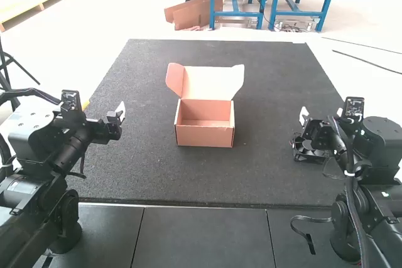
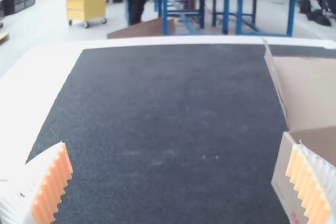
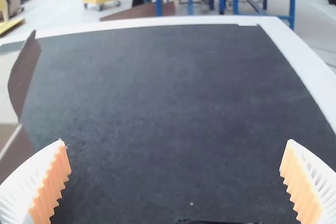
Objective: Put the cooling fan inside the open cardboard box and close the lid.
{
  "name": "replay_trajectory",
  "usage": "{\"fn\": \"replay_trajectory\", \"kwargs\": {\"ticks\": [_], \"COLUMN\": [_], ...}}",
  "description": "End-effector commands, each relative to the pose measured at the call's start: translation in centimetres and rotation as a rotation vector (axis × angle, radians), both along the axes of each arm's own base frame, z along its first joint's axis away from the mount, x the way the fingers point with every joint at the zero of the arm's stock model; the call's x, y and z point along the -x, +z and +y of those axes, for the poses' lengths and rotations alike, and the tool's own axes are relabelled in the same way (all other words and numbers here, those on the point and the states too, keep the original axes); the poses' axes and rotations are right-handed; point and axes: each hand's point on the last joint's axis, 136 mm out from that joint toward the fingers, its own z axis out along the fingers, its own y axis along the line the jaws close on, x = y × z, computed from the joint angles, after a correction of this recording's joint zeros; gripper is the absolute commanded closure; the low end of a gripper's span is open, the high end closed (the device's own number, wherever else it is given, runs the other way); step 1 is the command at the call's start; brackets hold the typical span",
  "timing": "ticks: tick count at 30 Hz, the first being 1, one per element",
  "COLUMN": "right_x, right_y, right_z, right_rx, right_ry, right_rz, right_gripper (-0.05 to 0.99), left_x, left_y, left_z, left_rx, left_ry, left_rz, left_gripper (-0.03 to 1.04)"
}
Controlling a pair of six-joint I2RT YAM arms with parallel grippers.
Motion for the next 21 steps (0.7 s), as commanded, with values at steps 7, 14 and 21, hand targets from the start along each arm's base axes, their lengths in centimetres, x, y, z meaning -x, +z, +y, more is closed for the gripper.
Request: {"fn": "replay_trajectory", "kwargs": {"ticks": [7,14,21], "right_x": [0.0,0.0,-0.1], "right_y": [0.1,0.6,3.3], "right_z": [-0.1,-0.1,-0.5], "right_rx": [0.002,-0.016,-0.028], "right_ry": [0.001,0.0,-0.024], "right_rz": [-0.01,-0.027,-0.136], "right_gripper": [0.02,0.02,0.02], "left_x": [0.0,0.0,0.3], "left_y": [0.2,0.9,4.0], "left_z": [0.3,0.3,0.4], "left_rx": [-0.01,-0.001,0.013], "left_ry": [0.015,0.015,0.019], "left_rz": [-0.016,-0.045,-0.173], "left_gripper": [0.04,0.04,0.04]}}
